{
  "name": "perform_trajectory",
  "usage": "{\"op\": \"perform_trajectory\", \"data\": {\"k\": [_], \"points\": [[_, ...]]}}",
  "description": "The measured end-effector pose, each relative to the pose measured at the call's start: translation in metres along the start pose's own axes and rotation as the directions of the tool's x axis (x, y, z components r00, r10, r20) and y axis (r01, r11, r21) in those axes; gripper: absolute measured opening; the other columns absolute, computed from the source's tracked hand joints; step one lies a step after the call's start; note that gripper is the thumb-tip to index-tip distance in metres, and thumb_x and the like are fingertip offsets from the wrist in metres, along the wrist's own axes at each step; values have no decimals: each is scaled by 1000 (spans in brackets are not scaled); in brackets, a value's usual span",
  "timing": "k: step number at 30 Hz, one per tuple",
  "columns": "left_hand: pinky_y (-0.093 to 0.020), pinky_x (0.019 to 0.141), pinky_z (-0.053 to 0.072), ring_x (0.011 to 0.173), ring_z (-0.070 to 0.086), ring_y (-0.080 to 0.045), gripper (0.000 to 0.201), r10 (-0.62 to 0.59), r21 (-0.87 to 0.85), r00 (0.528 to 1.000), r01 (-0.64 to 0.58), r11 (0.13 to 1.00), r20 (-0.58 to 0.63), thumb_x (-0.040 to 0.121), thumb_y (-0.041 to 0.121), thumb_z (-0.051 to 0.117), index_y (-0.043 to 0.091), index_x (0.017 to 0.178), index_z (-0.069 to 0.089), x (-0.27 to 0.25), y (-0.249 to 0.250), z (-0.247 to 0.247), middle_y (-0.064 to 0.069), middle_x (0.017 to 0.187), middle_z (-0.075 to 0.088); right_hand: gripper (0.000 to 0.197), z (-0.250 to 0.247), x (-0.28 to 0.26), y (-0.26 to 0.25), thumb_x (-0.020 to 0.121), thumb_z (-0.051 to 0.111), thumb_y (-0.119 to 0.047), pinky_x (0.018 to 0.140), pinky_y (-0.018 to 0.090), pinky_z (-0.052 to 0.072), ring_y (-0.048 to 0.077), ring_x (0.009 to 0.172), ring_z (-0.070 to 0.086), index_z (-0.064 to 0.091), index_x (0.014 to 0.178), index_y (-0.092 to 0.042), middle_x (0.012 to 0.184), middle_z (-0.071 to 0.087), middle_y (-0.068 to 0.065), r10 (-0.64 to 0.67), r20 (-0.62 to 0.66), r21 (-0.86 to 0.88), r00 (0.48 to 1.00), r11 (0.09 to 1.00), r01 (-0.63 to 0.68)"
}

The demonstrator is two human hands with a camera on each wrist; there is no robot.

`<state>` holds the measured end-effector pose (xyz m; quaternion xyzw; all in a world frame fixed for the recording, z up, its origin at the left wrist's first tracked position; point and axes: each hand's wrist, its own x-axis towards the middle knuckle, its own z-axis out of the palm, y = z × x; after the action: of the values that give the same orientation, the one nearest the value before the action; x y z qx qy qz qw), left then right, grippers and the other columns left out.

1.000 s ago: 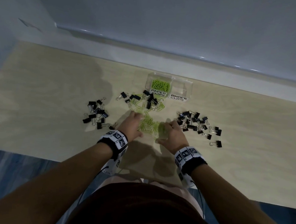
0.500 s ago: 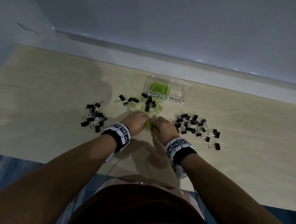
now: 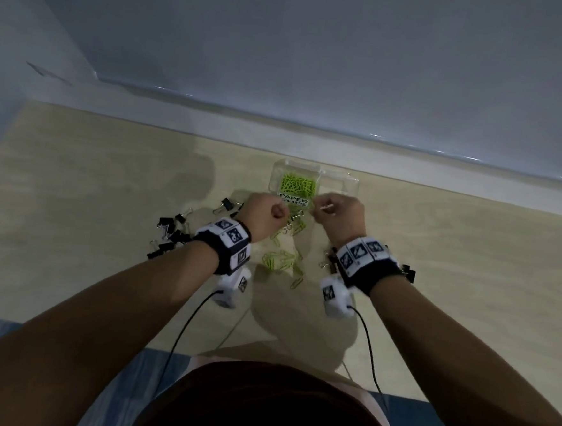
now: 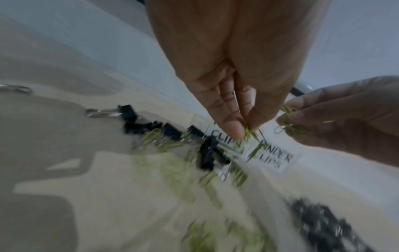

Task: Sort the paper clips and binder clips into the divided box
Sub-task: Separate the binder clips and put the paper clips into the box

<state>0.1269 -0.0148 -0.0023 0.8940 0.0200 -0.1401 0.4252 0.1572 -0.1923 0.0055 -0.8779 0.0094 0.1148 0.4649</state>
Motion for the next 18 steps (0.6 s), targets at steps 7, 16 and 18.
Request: {"op": "perform_trajectory", "data": {"k": [7, 16, 18], "points": [[-22, 72, 51, 72, 61, -14, 10, -23, -10, 976, 21, 1000, -215, 80, 6, 63, 8, 86, 70, 54, 38, -22, -6, 84, 70, 21, 12, 63, -28, 80, 67, -8, 77, 21, 55, 13, 82, 66, 71, 100, -14, 96, 72, 2, -13, 2, -185, 1000, 983, 14], [-27, 79, 51, 82, 62, -15, 12, 42, 72, 981, -29, 997, -189, 86, 12, 60, 8, 94, 69, 48, 24, -16, -5, 93, 70, 18, 23, 16, 2, 79, 53, 1, 67, 27, 52, 18, 67, 58, 69, 79, -5, 82, 68, 12, -360, 49, -343, 932, 870, 354], [-27, 77, 51, 80, 62, -16, 10, 54, 142, 984, -30, 989, -172, 87, 12, 60, 9, 91, 68, 30, 8, -8, -4, 90, 67, 20, 33, 7, 8, 79, 50, 1, 70, 35, 55, 26, 73, 62, 69, 84, -5, 86, 68, 13, -323, 189, -387, 927, 844, 372]]}}
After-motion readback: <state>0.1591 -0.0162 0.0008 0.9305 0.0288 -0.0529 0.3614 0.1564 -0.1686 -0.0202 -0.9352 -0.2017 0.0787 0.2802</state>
